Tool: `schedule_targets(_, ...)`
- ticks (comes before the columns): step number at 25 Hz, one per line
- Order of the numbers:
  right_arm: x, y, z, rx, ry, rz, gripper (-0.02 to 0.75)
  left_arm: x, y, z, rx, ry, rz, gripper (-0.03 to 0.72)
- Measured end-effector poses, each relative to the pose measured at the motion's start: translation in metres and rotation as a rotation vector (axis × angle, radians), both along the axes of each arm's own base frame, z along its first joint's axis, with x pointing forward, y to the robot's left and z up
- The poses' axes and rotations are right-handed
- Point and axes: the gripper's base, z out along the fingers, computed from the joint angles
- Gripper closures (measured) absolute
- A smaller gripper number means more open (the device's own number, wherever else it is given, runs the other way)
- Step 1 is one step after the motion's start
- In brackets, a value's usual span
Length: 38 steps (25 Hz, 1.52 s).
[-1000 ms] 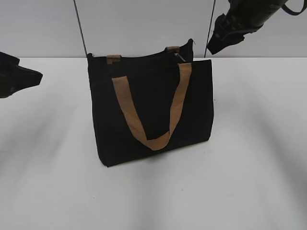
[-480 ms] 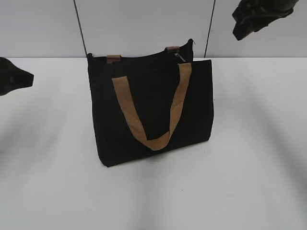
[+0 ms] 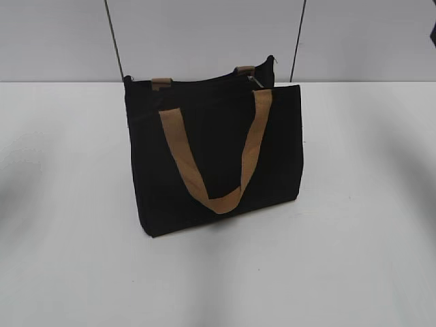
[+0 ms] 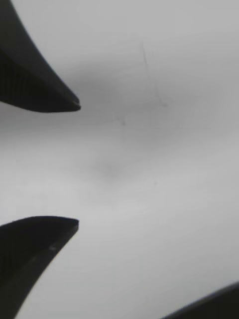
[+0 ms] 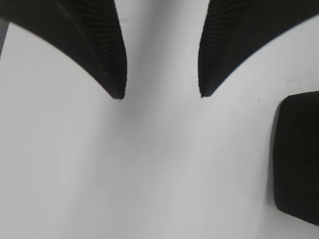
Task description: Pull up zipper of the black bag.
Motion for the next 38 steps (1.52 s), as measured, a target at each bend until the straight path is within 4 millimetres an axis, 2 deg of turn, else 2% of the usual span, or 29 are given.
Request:
schedule_targets(4, -0.011, -0.013, 0.005, 0.01, 0.05, -0.052, 0.367, 0.005, 0.001, 0.027, -0.016, 0.028, 0.077, 0.206)
schedule_targets(9, -0.02, -0.008, 0.017, 0.074, 0.028, -0.075, 0.367, 0.0, 0.0, 0.046, -0.043, 0.107, 0.164, 0.207)
schedule_targets(12, -0.029, -0.002, 0.03, 0.149, -0.008, -0.07, 0.367, -0.008, 0.0, 0.048, -0.041, 0.164, 0.171, 0.207)
schedule_targets(15, -0.041, 0.004, 0.045, 0.209, -0.052, -0.059, 0.367, -0.019, 0.001, 0.058, -0.047, 0.129, 0.172, 0.215)
schedule_targets(17, -0.052, 0.006, 0.054, 0.224, -0.079, -0.051, 0.367, -0.031, 0.001, 0.066, -0.052, 0.094, 0.172, 0.224)
schedule_targets(19, -0.065, 0.007, 0.055, 0.225, -0.081, -0.039, 0.367, -0.048, 0.002, 0.073, -0.057, 0.05, 0.171, 0.236)
schedule_targets(22, -0.088, 0.008, 0.041, 0.218, -0.037, -0.029, 0.367, -0.074, 0.003, 0.078, -0.069, -0.038, 0.17, 0.251)
schedule_targets(29, -0.154, 0.012, -0.021, 0.211, 0.115, -0.011, 0.367, -0.137, 0.006, 0.074, -0.096, -0.244, 0.167, 0.26)
schedule_targets(34, -0.197, 0.014, -0.059, 0.212, 0.118, -0.03, 0.367, -0.167, 0.006, 0.051, -0.122, -0.281, 0.167, 0.263)
schedule_targets(38, -0.23, 0.015, -0.08, 0.21, 0.105, -0.031, 0.367, -0.186, 0.005, 0.037, -0.145, -0.302, 0.165, 0.263)
